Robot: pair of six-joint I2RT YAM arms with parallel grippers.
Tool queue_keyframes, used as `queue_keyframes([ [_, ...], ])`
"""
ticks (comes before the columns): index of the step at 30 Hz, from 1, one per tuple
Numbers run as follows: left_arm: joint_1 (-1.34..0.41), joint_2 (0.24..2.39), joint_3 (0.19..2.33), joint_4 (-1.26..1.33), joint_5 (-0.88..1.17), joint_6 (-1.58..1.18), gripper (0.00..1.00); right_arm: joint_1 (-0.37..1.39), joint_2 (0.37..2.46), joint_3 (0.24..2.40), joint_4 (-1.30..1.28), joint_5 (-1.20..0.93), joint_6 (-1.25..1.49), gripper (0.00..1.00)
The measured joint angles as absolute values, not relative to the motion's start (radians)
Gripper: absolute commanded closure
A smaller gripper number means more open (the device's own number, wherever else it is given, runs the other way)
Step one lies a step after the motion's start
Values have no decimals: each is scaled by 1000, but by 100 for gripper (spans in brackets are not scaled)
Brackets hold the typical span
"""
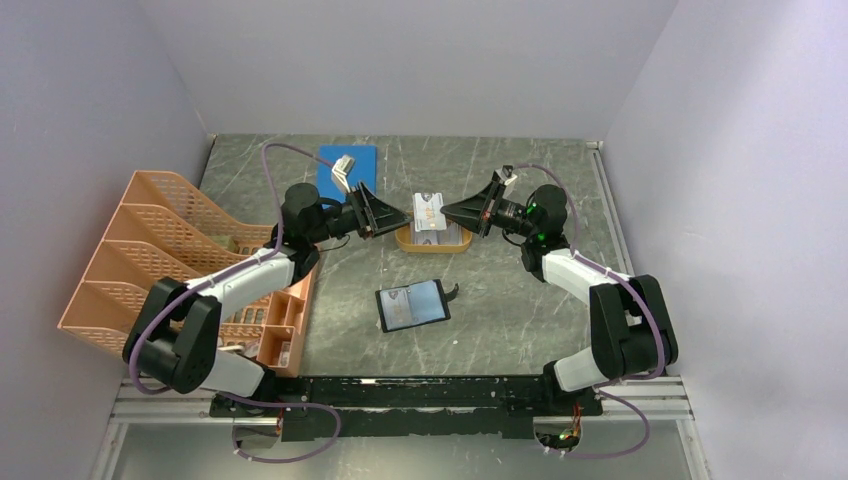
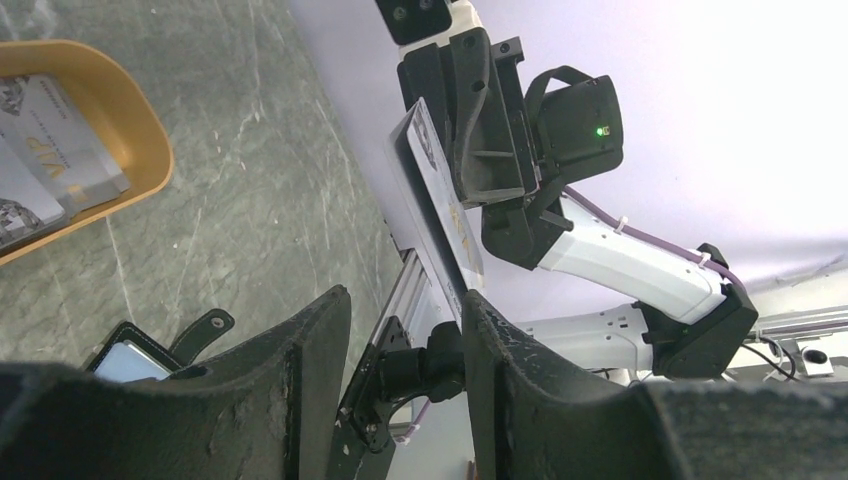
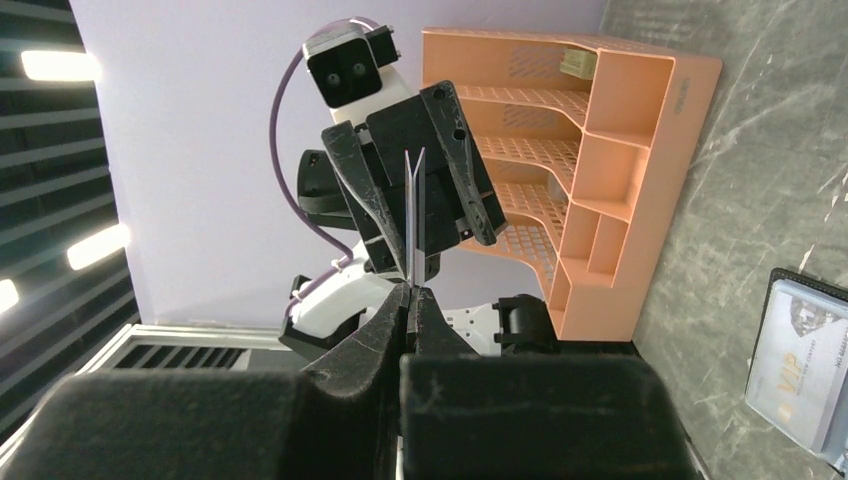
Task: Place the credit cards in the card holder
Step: Pick up the credit card from the storage box, then place the credit card in the storage box.
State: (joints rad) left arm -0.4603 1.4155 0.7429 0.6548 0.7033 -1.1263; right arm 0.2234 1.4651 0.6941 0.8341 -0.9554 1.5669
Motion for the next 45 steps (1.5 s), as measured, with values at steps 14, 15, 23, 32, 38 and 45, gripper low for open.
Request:
queue_keyframes([
  [14,-472,1439,749,662,704,-1127,55,225,1456,694,847,-957,1568,100],
  [15,-474,1442,752,662,704,-1127,55,226,1456,694,847,-957,1567,100],
  [23,-482,1457,779,670,704,-1130,58,233,1456,694,843,-958,1562,100],
  [32,-502,1515,785,754,713,-1184,83,237,1456,694,845,-957,1563,100],
  [38,-500,1519,790,774,713,-1198,95,235,1456,693,844,-954,1549,100],
  [45,-493,1523,815,713,695,-1148,95,235,1470,695,772,-915,1451,100],
])
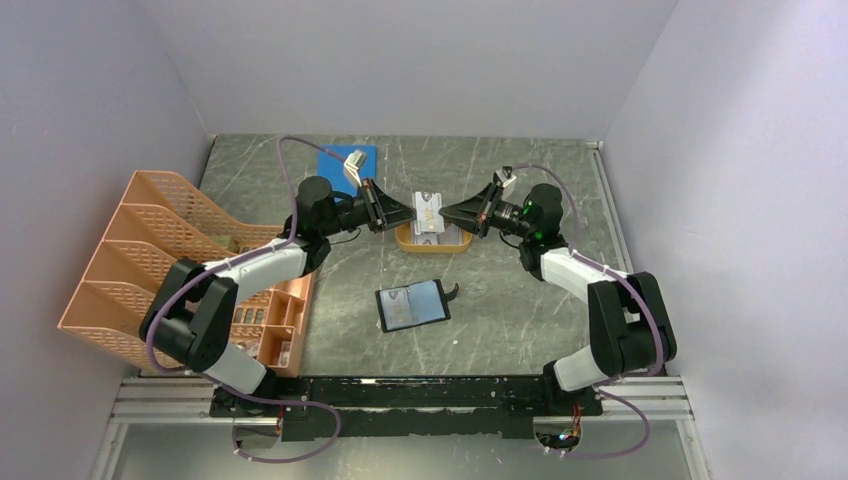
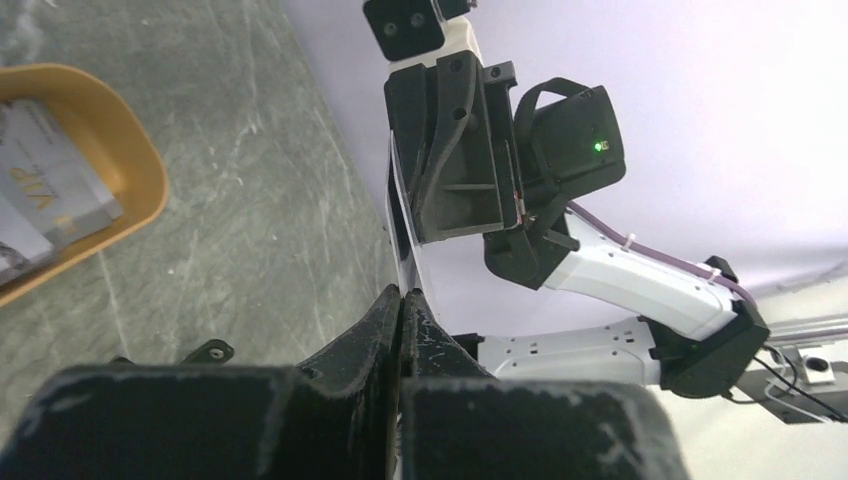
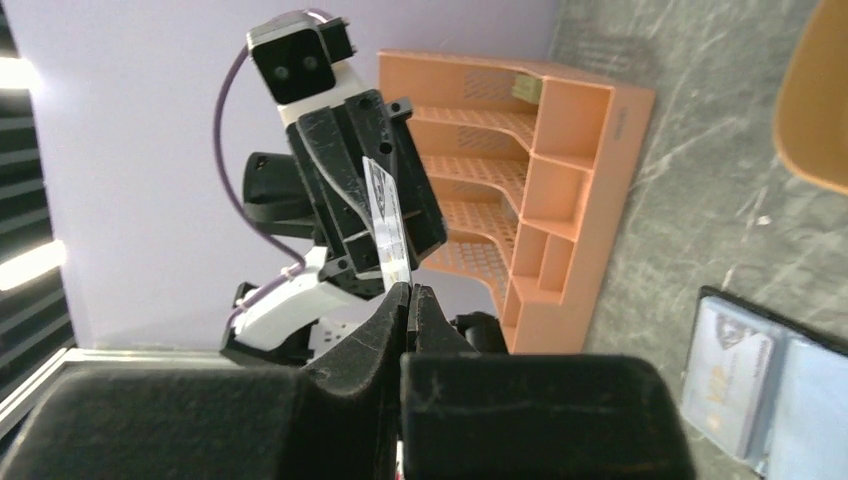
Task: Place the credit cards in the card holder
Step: Place the credit card in the storage box.
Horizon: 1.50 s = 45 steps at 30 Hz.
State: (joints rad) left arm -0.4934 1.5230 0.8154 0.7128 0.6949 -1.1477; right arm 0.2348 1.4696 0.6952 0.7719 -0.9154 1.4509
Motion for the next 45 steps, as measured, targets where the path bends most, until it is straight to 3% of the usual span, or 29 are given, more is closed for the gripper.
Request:
queue_keyframes([
  [21,-423,1963,1004,763,694,-1127,95,219,1848,865,691,-795,1234,100],
  [40,-427,2018,1055,532,641,-895,95,203,1922,881,543,-762,1078,96],
  [45,-427,2018,1081,487,620,-857,95,191,1921,879,505,-740,1051,100],
])
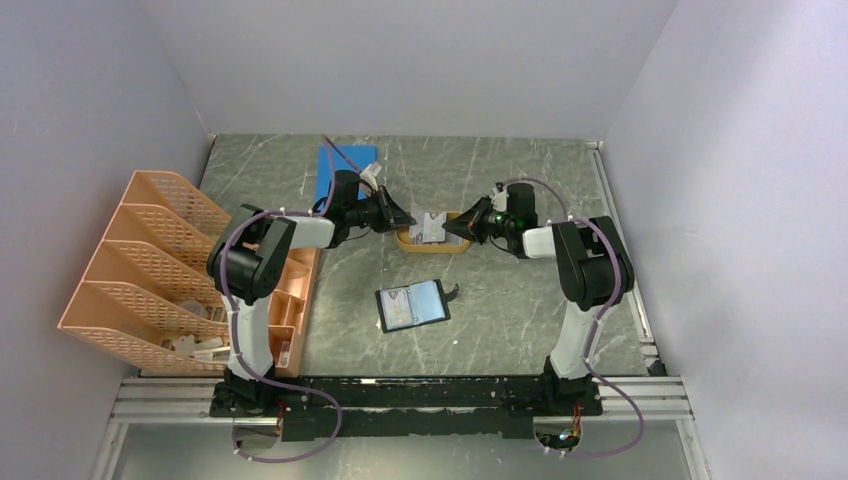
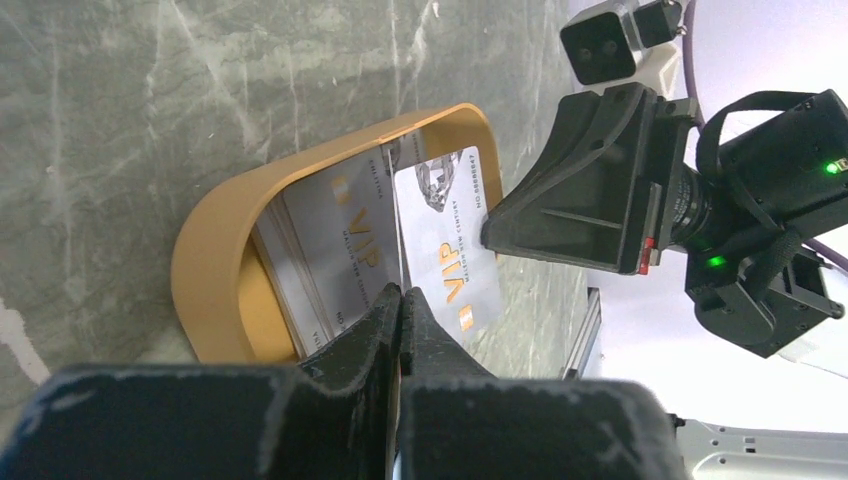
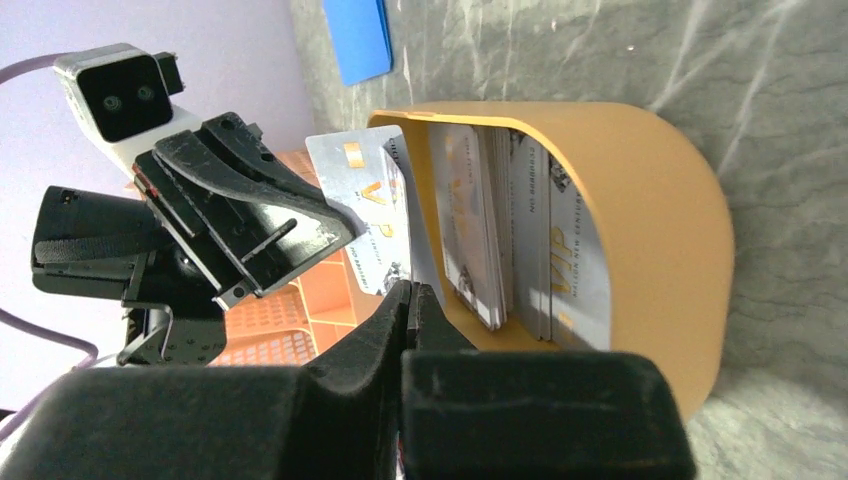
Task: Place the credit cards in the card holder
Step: Place the credit card in the storage box.
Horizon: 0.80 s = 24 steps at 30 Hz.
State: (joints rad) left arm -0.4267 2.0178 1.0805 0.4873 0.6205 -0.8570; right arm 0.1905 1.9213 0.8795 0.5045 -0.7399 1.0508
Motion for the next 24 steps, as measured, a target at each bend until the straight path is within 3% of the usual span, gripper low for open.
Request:
queue_keyframes([
  [8,-427,2006,1082,435,587,-822,95,186,1875,851,487,-719,1043,100],
  [15,-427,1999,1086,410,573,-806,94,186,1695,840,374,-662,1016,100],
  [24,-434,1995,1126,321,536,-760,61,186,1482,855,113,-569,886,100],
])
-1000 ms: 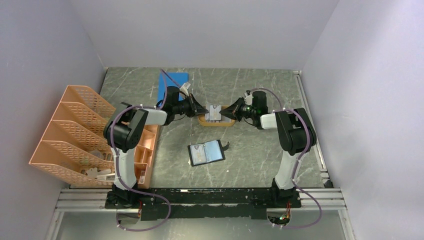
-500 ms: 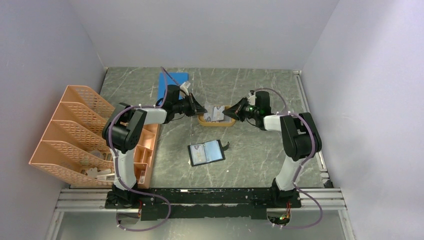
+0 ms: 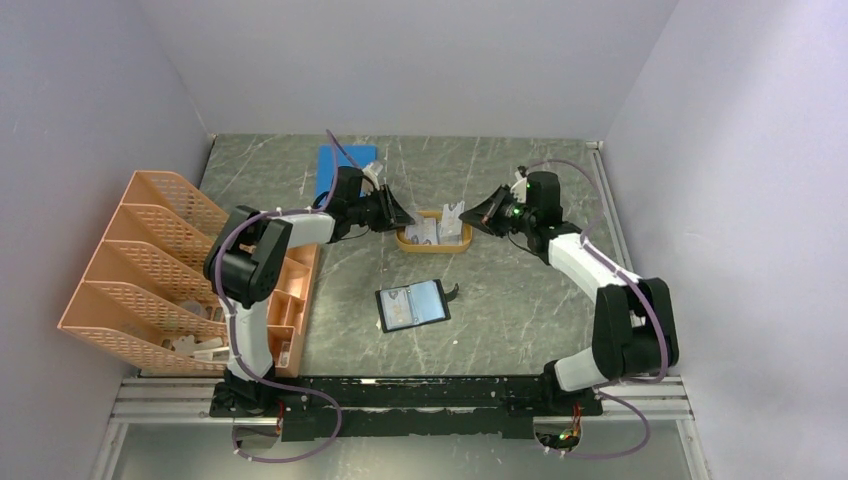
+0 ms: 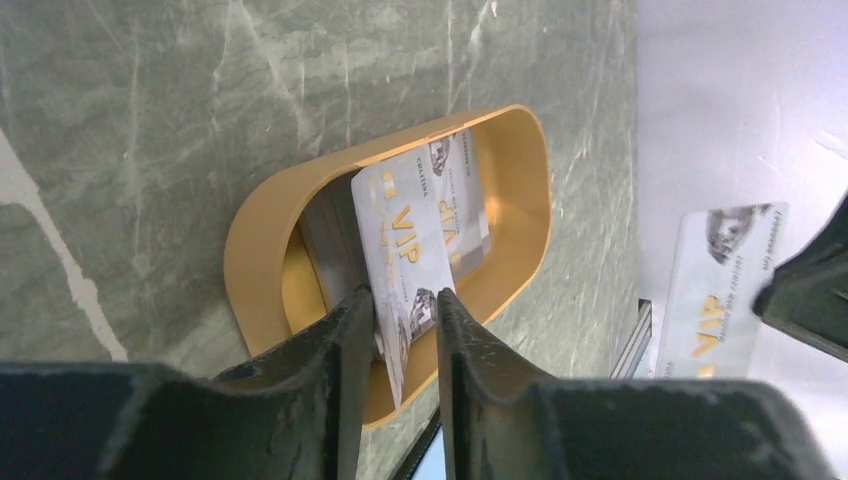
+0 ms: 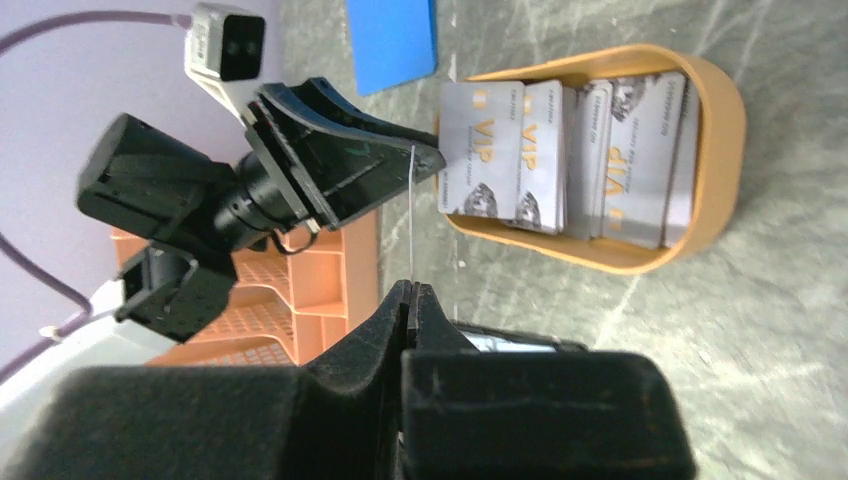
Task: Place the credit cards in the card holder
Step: Place the credit card in the storage box.
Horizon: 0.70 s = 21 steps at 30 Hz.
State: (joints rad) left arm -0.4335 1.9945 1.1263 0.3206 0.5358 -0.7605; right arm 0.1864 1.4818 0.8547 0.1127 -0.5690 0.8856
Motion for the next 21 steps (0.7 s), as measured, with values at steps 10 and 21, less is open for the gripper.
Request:
queue_keyframes([
  [10,-465,1844,1155,102,402,-678,11,192,1234,804,-139,-498,745,100],
  [21,-870,1490,1090,-183,-7,-590,16,212,999,632,-327,-440,652,100],
])
